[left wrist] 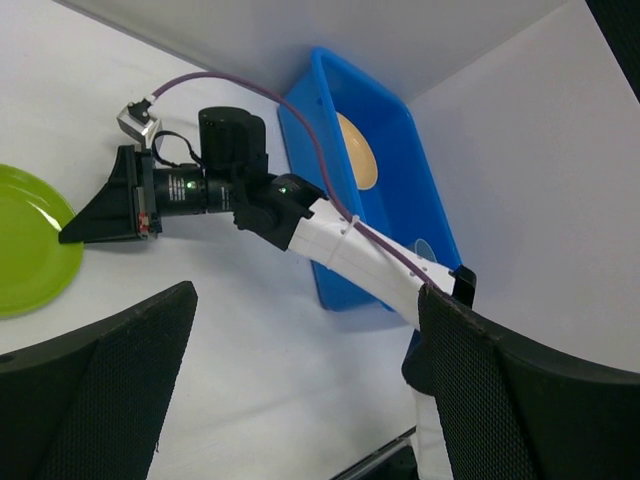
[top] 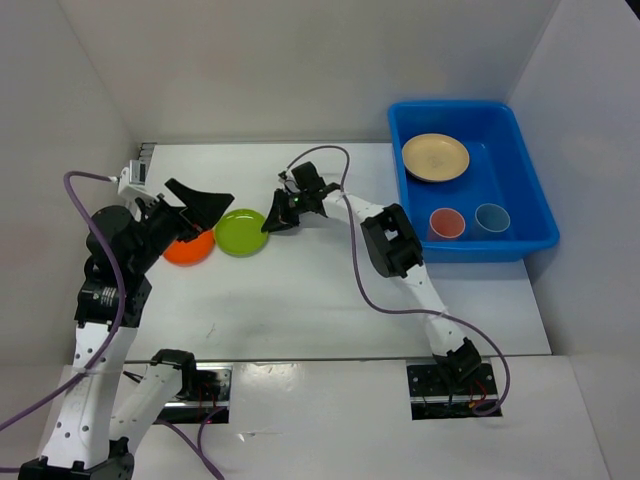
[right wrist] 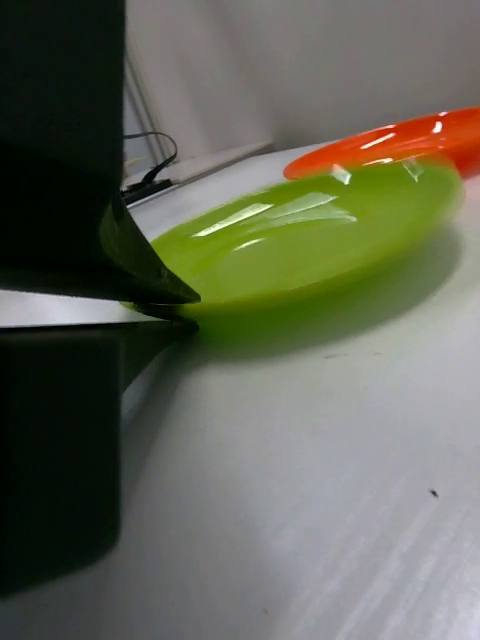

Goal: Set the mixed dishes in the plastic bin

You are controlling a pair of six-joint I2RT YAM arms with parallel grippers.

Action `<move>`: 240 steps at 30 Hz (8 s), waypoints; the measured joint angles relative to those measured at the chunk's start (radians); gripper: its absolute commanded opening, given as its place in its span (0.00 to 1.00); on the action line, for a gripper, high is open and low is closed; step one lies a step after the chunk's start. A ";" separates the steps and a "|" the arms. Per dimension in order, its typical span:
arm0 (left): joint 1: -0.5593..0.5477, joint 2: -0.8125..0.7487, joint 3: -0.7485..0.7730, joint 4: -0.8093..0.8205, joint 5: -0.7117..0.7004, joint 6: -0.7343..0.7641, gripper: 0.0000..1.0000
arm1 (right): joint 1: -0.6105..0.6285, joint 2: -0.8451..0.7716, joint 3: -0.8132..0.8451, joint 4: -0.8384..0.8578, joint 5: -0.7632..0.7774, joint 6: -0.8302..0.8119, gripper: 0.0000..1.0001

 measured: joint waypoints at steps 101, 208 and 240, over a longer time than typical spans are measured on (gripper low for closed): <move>0.550 0.820 -0.426 0.452 -0.091 -0.365 0.00 | -0.801 -0.489 -0.086 -0.244 0.565 0.170 0.98; 0.082 0.344 -0.188 0.056 0.383 -0.016 0.79 | -0.837 -0.259 0.061 -0.233 0.354 0.158 0.35; 0.090 0.342 -0.202 0.058 0.383 -0.012 0.80 | -0.844 -1.317 -0.746 -0.328 0.205 0.002 1.00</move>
